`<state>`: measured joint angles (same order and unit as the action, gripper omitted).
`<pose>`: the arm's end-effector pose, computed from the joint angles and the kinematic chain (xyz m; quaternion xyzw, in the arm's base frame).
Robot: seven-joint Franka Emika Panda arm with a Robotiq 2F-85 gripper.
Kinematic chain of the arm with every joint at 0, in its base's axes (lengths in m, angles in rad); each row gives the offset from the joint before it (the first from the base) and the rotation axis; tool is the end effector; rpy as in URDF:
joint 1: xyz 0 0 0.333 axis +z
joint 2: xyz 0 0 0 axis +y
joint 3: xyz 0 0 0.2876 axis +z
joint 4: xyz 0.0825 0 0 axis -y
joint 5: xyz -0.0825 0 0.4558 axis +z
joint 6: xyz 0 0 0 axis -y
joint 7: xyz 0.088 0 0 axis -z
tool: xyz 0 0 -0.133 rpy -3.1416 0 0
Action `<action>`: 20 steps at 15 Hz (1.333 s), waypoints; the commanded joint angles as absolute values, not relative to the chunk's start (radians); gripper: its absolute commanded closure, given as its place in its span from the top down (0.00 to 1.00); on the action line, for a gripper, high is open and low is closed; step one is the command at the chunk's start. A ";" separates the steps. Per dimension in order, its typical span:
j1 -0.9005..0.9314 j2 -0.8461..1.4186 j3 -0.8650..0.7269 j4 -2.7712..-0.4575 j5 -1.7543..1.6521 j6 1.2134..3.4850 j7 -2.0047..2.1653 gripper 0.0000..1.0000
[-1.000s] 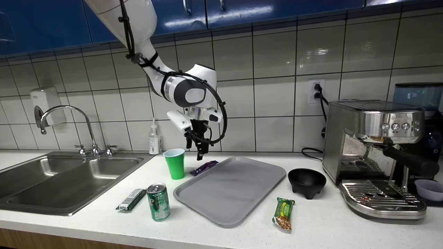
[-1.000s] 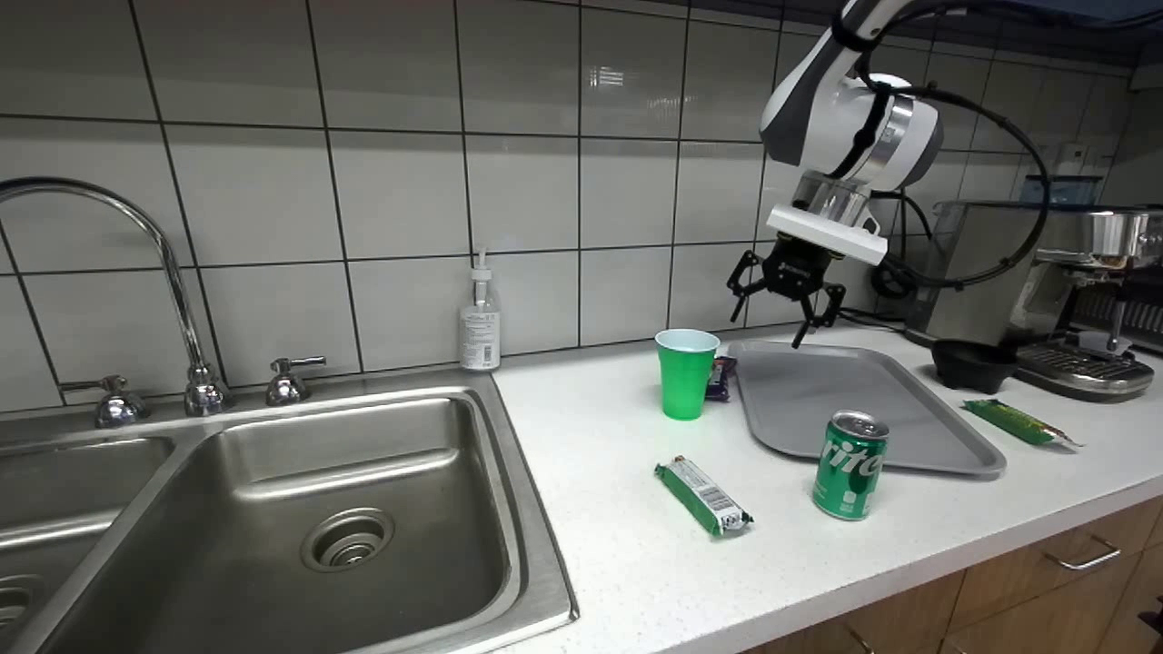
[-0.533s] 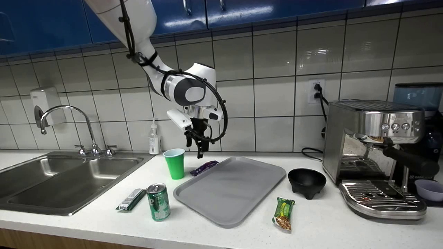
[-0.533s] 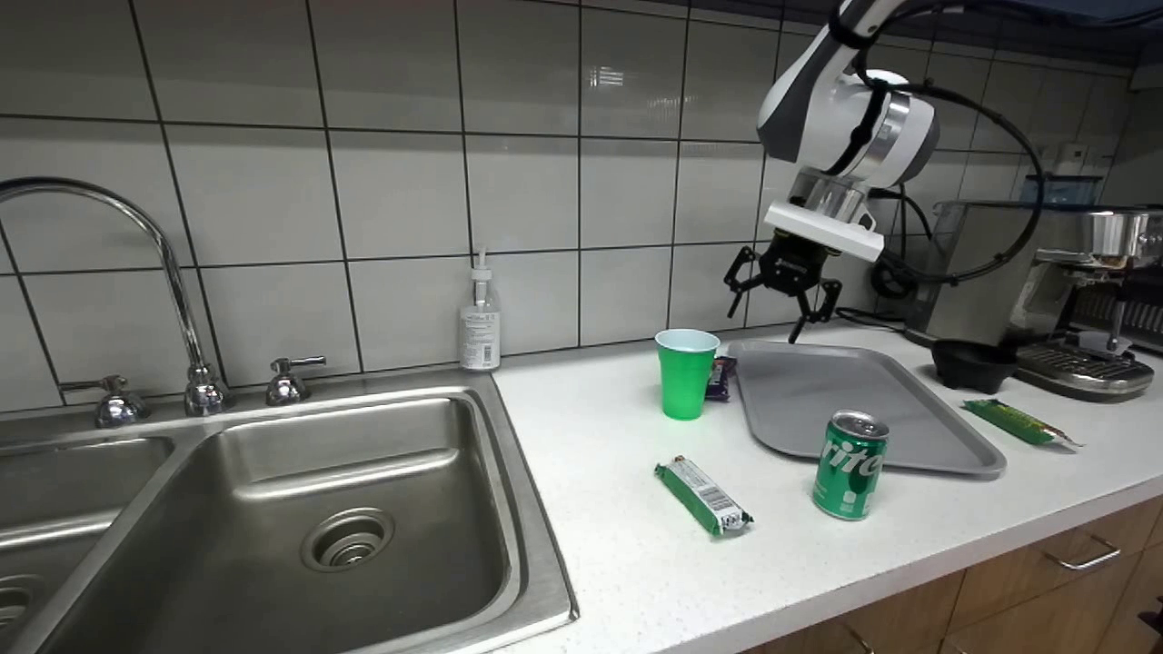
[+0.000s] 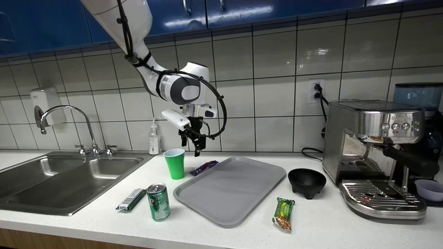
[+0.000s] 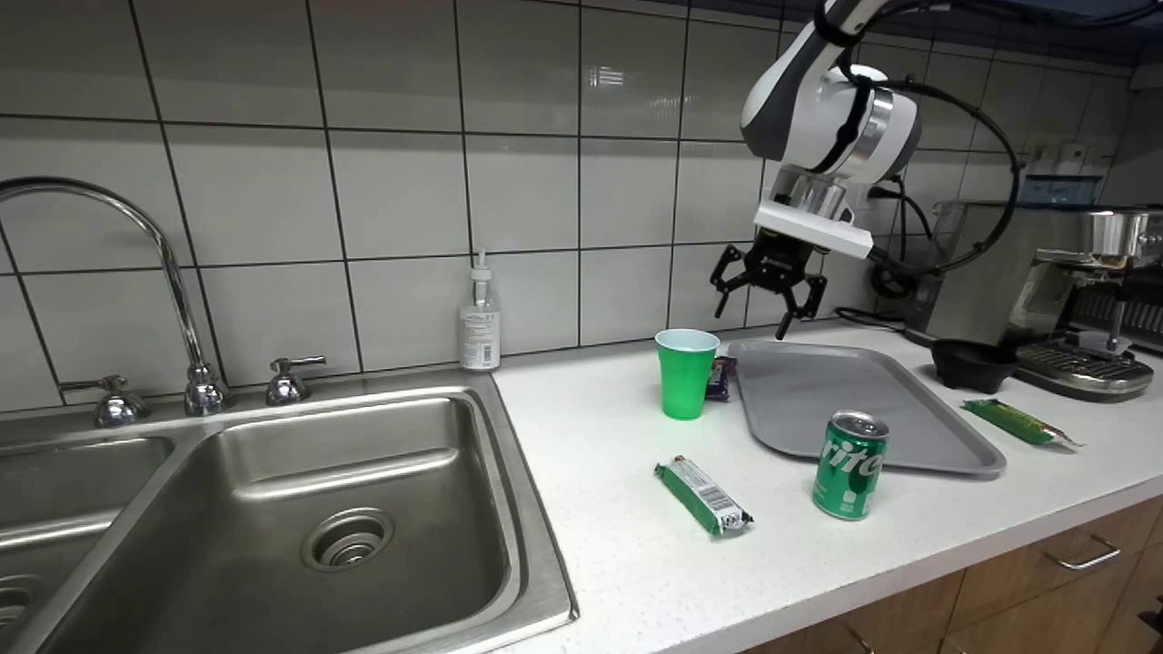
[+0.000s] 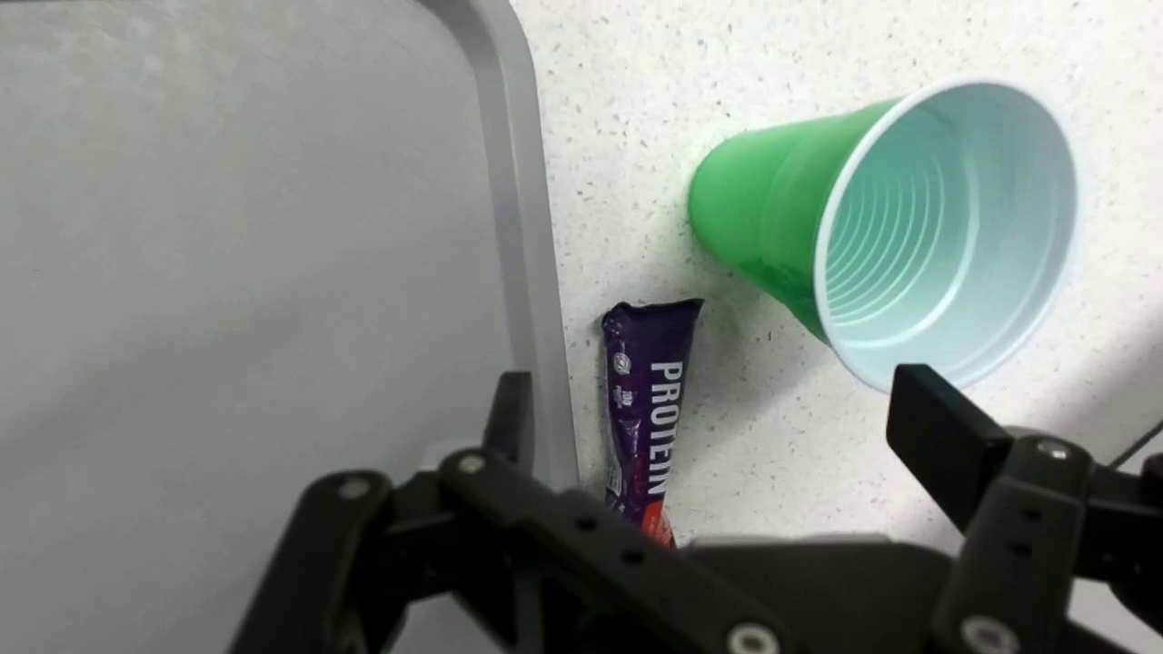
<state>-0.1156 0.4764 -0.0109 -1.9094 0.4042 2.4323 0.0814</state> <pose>0.6687 -0.0773 0.1479 -0.9591 0.2494 -0.0260 0.1312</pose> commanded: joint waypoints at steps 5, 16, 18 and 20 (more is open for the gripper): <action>-0.089 0.519 0.003 -1.853 0.329 2.415 0.061 1.00; -0.084 0.605 0.018 -1.781 0.305 2.405 0.054 1.00; -0.089 0.612 0.025 -1.780 0.312 2.410 0.038 0.75; -0.089 0.617 0.026 -1.776 0.310 2.412 0.030 0.68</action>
